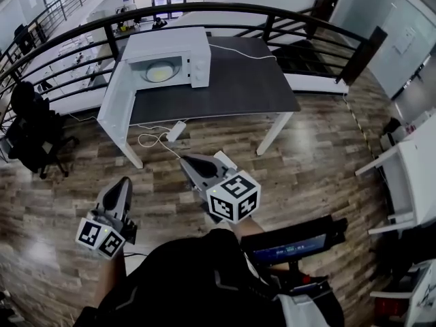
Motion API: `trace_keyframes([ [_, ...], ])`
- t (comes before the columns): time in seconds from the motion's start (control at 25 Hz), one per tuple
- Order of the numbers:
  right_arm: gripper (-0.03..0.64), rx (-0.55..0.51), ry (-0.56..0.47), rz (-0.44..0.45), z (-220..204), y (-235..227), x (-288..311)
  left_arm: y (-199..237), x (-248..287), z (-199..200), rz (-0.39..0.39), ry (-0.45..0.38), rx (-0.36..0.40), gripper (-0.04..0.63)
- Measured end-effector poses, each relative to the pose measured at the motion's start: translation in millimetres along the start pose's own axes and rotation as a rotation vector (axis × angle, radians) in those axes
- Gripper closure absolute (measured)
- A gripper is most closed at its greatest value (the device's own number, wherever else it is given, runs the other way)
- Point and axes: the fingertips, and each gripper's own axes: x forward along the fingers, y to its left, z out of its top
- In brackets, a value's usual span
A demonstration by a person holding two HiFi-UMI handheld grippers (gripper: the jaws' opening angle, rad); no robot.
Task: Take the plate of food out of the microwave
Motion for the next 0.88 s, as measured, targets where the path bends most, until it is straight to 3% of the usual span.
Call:
trace_keyframes([
  [0.4,0.616,0.0,-0.001,-0.013,-3.4,5.0,19.7,20.6,-7.3,-2.1,-0.018,-0.006,-0.006,0.591],
  [0.88,0.615,0.024,-0.017,0.048,30.7,-73.3,63.5,49.6,68.5,11.3,0.055,-0.007,0.015,0.591],
])
